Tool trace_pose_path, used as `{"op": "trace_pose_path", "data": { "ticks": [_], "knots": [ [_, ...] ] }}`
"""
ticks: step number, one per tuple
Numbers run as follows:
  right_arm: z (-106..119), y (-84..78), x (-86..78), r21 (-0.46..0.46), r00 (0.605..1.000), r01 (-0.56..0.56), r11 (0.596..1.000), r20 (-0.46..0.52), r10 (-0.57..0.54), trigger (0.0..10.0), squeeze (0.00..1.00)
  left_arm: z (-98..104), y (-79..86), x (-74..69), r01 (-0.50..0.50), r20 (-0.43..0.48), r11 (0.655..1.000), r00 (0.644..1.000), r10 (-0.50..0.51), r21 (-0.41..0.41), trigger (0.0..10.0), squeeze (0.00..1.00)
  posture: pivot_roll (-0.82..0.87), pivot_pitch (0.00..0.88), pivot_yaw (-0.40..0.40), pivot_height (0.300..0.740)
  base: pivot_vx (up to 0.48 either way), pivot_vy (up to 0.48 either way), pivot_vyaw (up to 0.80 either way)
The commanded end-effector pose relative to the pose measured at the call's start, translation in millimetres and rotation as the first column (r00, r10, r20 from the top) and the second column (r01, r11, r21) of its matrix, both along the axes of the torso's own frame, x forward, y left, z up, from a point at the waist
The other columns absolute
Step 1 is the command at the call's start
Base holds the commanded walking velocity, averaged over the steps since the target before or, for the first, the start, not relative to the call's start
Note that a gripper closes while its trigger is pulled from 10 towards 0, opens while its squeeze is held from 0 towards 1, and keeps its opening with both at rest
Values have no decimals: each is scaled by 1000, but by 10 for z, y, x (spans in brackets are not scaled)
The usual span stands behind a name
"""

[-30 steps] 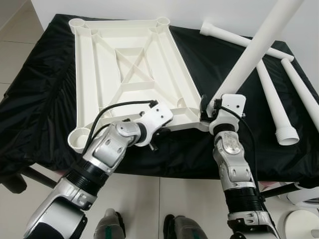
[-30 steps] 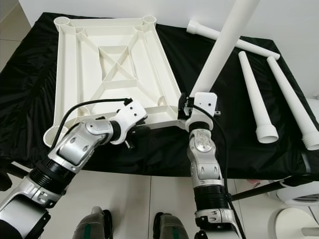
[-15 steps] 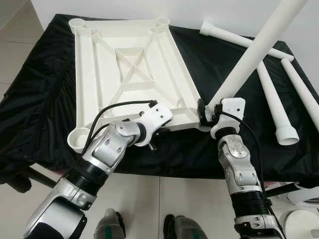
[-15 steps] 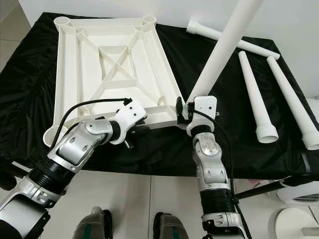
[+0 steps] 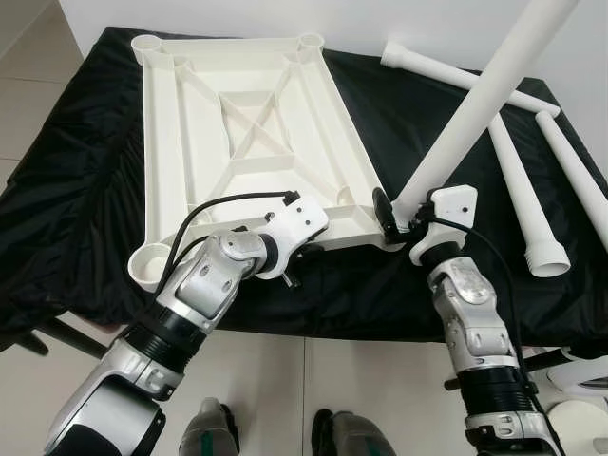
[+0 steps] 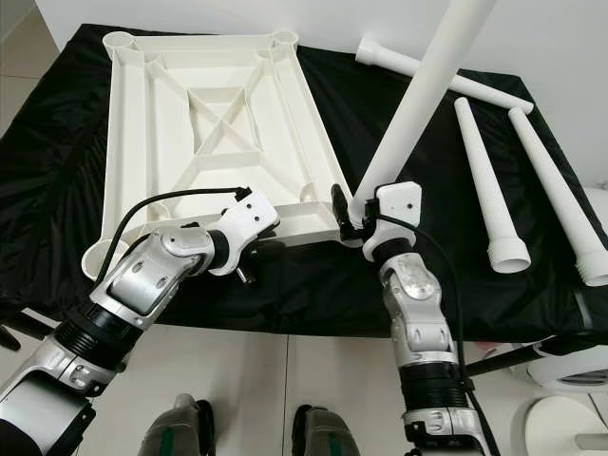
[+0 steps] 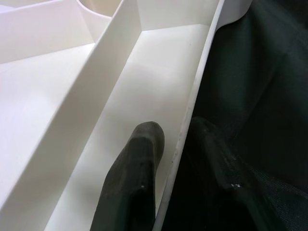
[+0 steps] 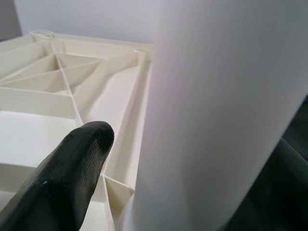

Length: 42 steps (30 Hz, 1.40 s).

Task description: Building children table

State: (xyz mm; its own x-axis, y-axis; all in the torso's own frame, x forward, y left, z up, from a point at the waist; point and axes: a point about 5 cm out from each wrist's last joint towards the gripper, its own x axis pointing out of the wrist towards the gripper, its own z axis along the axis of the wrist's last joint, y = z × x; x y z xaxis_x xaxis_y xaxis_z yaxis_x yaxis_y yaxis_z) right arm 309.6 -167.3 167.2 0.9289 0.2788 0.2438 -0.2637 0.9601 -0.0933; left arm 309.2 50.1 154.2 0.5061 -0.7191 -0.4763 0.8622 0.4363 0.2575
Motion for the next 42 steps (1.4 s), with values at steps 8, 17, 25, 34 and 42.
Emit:
{"op": "trace_pose_path", "data": {
  "ticks": [8, 17, 25, 34, 42],
  "knots": [
    [55, -130, 27, -45, 998, -57, 997, 22, 58, 10000, 0, 70, -49, -8, 40, 35, 999, 999, -40, 3, 10000, 0, 10, 97, -36, 740, 0, 0, 0],
    [24, -215, 16, -64, 988, -157, 985, -13, 157, 10000, 0, 71, -78, -10, 49, 37, 999, 998, -49, 3, 10000, 0, 2, 94, -34, 740, 0, 0, 0],
    [-21, -232, 4, -26, 974, -223, 975, -38, 222, 10000, 0, 74, -77, -7, 51, 37, 999, 998, -51, 3, 10000, 0, 3, 95, -30, 740, 0, 0, 0],
    [-91, -299, 4, -1, 962, -263, 965, -70, 263, 10000, 0, 73, -64, -11, 50, 35, 999, 998, -50, 6, 10000, 0, 6, 104, -29, 740, 0, 0, 0],
    [-84, -351, 34, -5, 962, -265, 964, -66, 264, 10000, 0, 71, -53, -8, 47, 35, 999, 998, -47, 7, 10000, 0, 9, 109, -30, 740, 0, 0, 0]
  ]
}}
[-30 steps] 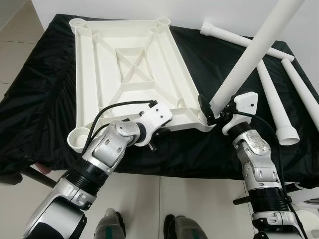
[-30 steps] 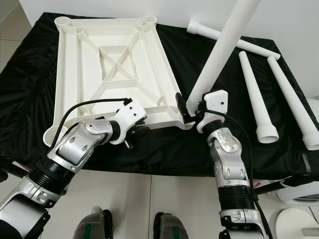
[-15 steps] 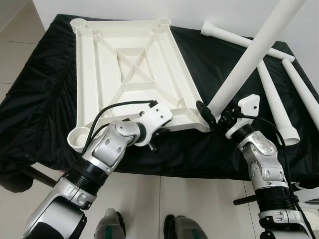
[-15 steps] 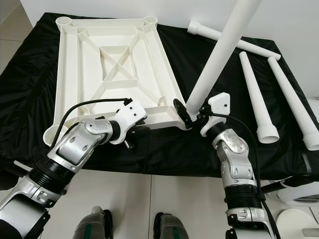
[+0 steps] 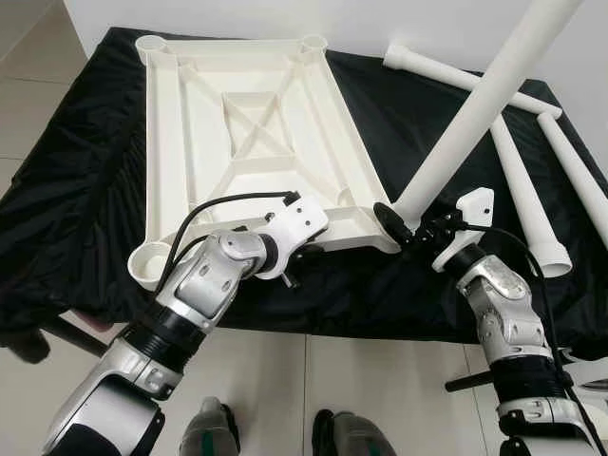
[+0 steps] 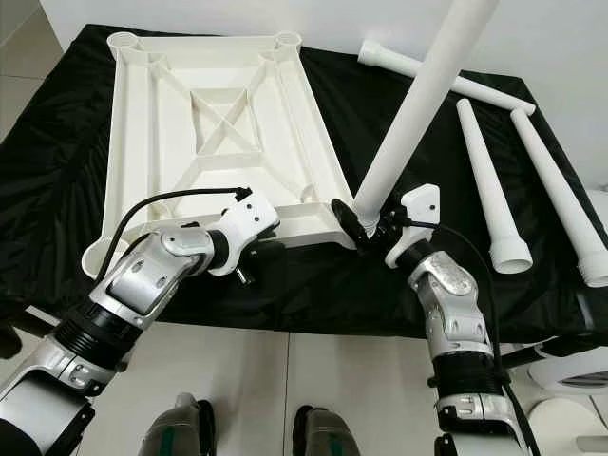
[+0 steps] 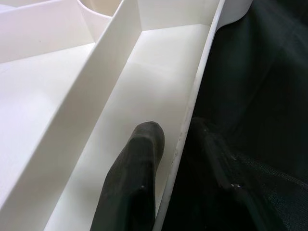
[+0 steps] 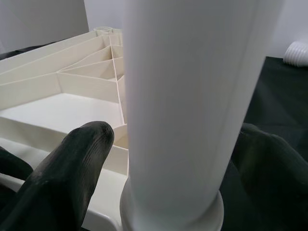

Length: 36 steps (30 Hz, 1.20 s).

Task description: Building children table

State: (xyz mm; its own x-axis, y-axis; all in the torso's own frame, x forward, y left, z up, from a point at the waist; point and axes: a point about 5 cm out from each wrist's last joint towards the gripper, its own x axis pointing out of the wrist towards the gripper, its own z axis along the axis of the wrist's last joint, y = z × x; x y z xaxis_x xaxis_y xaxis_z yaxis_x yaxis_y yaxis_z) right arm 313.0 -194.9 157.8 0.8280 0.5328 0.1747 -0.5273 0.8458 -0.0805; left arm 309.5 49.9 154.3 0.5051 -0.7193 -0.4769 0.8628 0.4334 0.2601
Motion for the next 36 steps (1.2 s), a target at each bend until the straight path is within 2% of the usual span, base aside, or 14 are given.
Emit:
{"op": "trace_pose_path", "data": {
  "ticks": [1, 9, 10, 14, 15, 16, 17, 18, 29, 30, 31, 32, 36],
  "knots": [
    [9, -75, 0, 3, 1000, 16, 1000, 5, -16, 10000, 0, 70, -51, -11, 44, 33, 999, 998, -44, 5, 10000, 0, 9, 109, -30, 740, 0, 0, 0],
    [55, -83, 33, -5, 1000, 3, 1000, 22, -3, 10000, 0, 74, -54, -11, 44, 32, 999, 998, -44, 4, 10000, 0, 9, 114, -30, 740, 0, 0, 0],
    [58, -77, 36, -5, 1000, -4, 1000, 25, 4, 6824, 0, 75, -54, -12, 44, 32, 999, 999, -44, 4, 10000, 0, 9, 115, -30, 740, 0, 0, 0],
    [59, -69, 38, -6, 999, -13, 1000, 29, 14, 6824, 0, 75, -52, -13, 44, 32, 999, 998, -44, 3, 10000, 0, 9, 115, -30, 740, 0, 0, 0],
    [55, -74, 41, -8, 1000, -8, 1000, 27, 9, 4863, 0, 74, -51, -13, 44, 32, 999, 999, -44, 4, 10000, 0, 9, 116, -31, 740, 0, 0, 0],
    [55, -74, 41, -8, 1000, -8, 1000, 27, 9, 4863, 0, 74, -51, -13, 44, 32, 999, 999, -44, 4, 10000, 0, 9, 116, -31, 740, 0, 0, 0],
    [50, -71, 42, -10, 1000, -12, 1000, 26, 12, 1176, 0, 75, -51, -13, 44, 32, 999, 999, -44, 4, 10000, 0, 10, 118, -30, 740, 0, 0, 0],
    [45, -68, 44, -14, 1000, -14, 1000, 25, 14, 0, 0, 76, -51, -13, 44, 32, 999, 999, -44, 4, 10000, 0, 10, 118, -31, 740, 0, 0, 0],
    [10, -65, 38, -25, 1000, -23, 999, 17, 23, 0, 0, 82, -54, -16, 45, 34, 999, 998, -45, 2, 10000, 0, 9, 120, -33, 740, 0, 0, 0],
    [0, -65, 35, -26, 1000, -19, 999, 13, 19, 7529, 0, 82, -54, -17, 44, 34, 999, 998, -44, 2, 10000, 0, 9, 121, -32, 740, 0, 0, 0],
    [0, -65, 35, -26, 1000, -19, 999, 13, 19, 7529, 0, 82, -54, -17, 44, 34, 999, 998, -44, 2, 10000, 0, 9, 121, -32, 740, 0, 0, 0],
    [-9, -63, 31, -26, 1000, -15, 1000, 10, 15, 10000, 0, 82, -54, -17, 44, 34, 999, 998, -44, 2, 10000, 0, 9, 120, -33, 740, 0, 0, 0],
    [-36, -43, 14, -22, 1000, -3, 1000, 2, 3, 10000, 0, 80, -54, -18, 43, 34, 999, 998, -43, 1, 10000, 0, 9, 119, -35, 740, 0, 0, 0]
  ]
}}
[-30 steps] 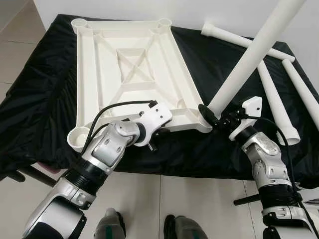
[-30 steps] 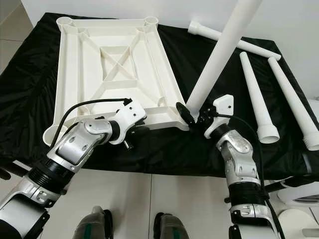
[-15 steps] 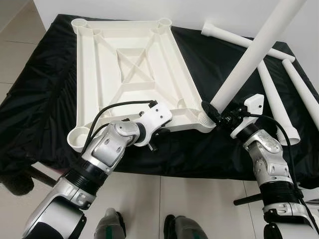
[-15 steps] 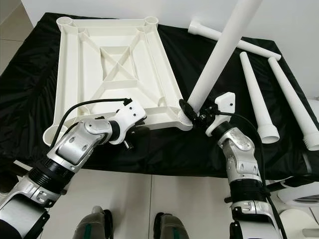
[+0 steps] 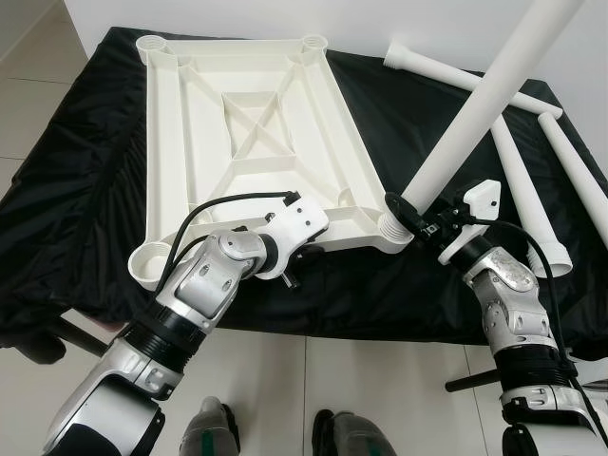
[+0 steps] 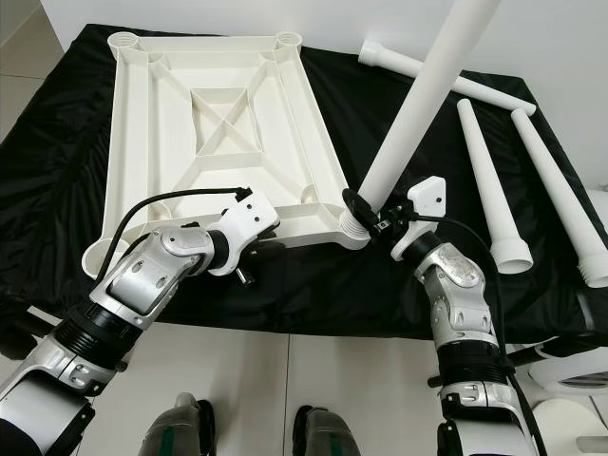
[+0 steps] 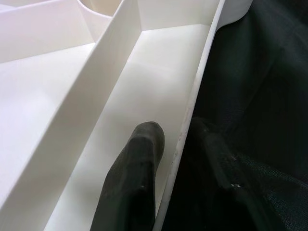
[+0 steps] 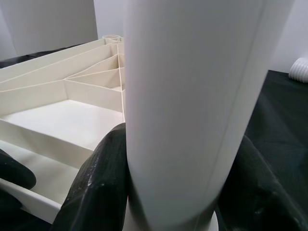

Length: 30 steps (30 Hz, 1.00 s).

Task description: Building children table

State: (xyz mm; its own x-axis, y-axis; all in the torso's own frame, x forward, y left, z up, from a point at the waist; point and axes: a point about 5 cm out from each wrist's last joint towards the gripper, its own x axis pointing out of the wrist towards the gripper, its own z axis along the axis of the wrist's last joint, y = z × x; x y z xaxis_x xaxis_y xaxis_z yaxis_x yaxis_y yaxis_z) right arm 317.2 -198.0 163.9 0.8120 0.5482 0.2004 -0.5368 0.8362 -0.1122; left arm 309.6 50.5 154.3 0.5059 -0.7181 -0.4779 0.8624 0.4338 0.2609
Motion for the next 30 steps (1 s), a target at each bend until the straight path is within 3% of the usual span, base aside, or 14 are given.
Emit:
{"op": "trace_pose_path", "data": {
  "ticks": [1, 30],
  "knots": [
    [-102, -3, -32, -8, 999, 18, 1000, -38, -18, 10000, 0, 80, -59, -19, 44, 34, 999, 998, -44, 0, 10000, 0, 9, 119, -35, 740, 0, 0, 0],
    [-85, 335, -103, 53, 969, 247, 968, -10, -246, 10000, 0, 78, -73, -21, 49, 41, 999, 998, -49, 1, 10000, 0, 16, 96, -40, 740, 0, 0, 0]
  ]
}}
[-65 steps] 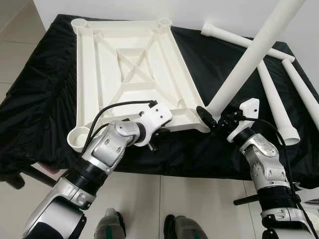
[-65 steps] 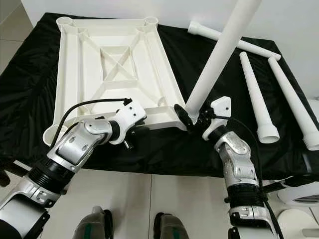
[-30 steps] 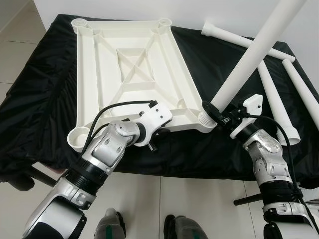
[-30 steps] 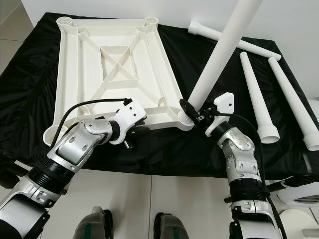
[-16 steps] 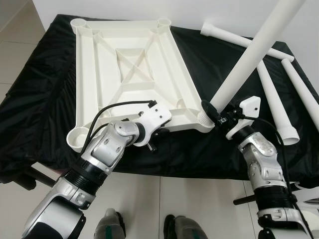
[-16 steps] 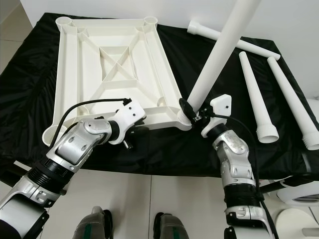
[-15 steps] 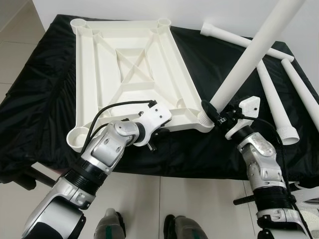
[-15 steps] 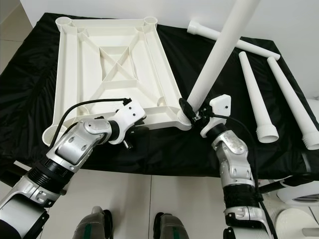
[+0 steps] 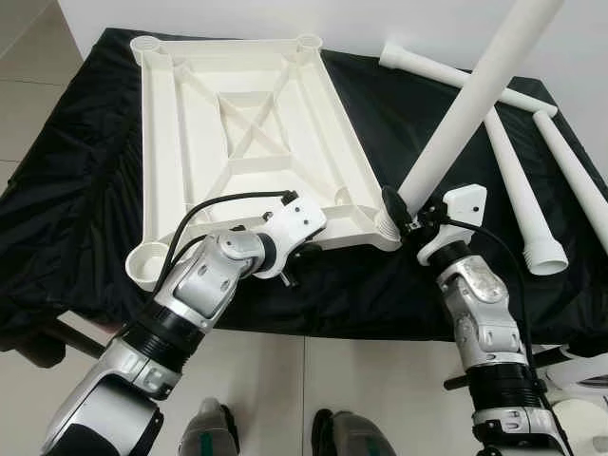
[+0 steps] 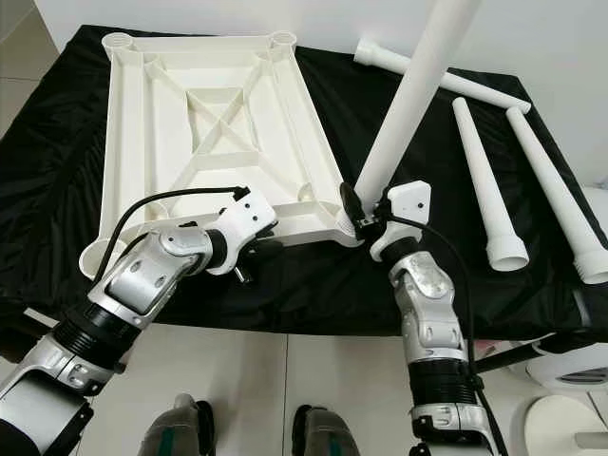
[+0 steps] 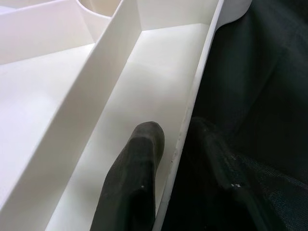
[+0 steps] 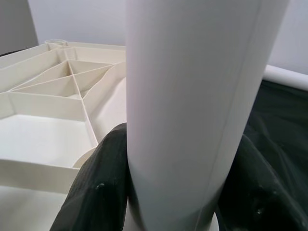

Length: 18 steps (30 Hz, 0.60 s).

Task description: Building children table

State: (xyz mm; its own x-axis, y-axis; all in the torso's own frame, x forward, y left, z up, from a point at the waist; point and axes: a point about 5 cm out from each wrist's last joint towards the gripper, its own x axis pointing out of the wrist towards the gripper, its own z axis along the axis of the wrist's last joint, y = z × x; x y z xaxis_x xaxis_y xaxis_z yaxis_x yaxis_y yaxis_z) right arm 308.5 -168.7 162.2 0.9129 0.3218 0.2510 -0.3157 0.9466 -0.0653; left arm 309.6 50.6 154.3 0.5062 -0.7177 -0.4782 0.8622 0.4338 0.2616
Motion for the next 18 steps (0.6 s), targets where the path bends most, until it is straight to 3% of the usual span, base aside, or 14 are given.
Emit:
{"op": "trace_pose_path", "data": {
  "ticks": [1, 5, 18],
  "knots": [
    [-68, 43, -16, -7, 1000, 4, 1000, -30, -4, 10000, 0, 78, -74, -22, 49, 40, 999, 998, -49, 1, 10000, 0, 16, 96, -40, 740, 0, 0, 0],
    [-103, 96, -40, 17, 995, 93, 996, -40, -92, 10000, 0, 83, -76, -30, 54, 41, 999, 998, -54, 0, 10000, 0, 15, 98, -38, 740, 0, 0, 0],
    [-139, 140, -47, 44, 973, 224, 974, -65, -221, 10000, 0, 87, -69, -28, 50, 39, 999, 998, -50, 0, 10000, 0, 19, 103, -39, 740, 0, 0, 0]
  ]
}}
